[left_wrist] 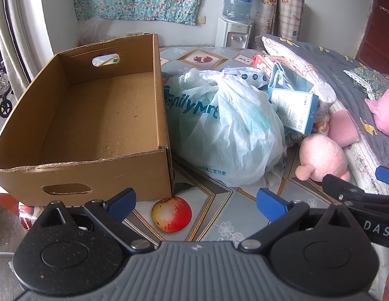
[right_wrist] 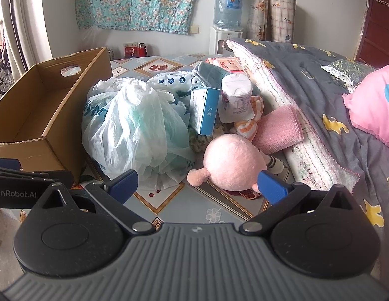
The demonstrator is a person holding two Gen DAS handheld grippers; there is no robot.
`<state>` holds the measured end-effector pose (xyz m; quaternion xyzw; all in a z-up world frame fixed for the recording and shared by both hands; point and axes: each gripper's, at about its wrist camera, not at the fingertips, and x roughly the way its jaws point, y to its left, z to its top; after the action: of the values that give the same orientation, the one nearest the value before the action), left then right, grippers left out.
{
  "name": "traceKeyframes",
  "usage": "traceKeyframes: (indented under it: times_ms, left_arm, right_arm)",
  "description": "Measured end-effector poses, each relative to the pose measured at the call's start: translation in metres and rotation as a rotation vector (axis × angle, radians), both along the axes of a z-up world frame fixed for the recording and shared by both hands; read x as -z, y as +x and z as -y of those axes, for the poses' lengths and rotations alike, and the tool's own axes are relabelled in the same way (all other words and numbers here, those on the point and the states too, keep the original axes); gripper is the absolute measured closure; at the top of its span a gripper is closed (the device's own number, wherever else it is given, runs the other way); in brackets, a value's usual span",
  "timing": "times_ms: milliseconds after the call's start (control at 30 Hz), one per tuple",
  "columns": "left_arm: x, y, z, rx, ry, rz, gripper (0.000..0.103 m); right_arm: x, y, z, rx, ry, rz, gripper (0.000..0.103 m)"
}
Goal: Organize soft objects
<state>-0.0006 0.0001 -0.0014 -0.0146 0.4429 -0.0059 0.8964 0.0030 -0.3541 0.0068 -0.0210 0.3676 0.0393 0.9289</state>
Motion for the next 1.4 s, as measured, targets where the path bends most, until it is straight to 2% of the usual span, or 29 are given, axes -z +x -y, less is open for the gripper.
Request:
traceKeyframes:
  times_ms: [1400]
  left_arm:
    - [0.0034, 0.0017, -0.0029, -0.007, -0.008, -0.007, 0.001]
  right_arm:
    - [0.0022, 0.0030, -0.0025, 0.001, -0.001, -0.005, 0.001]
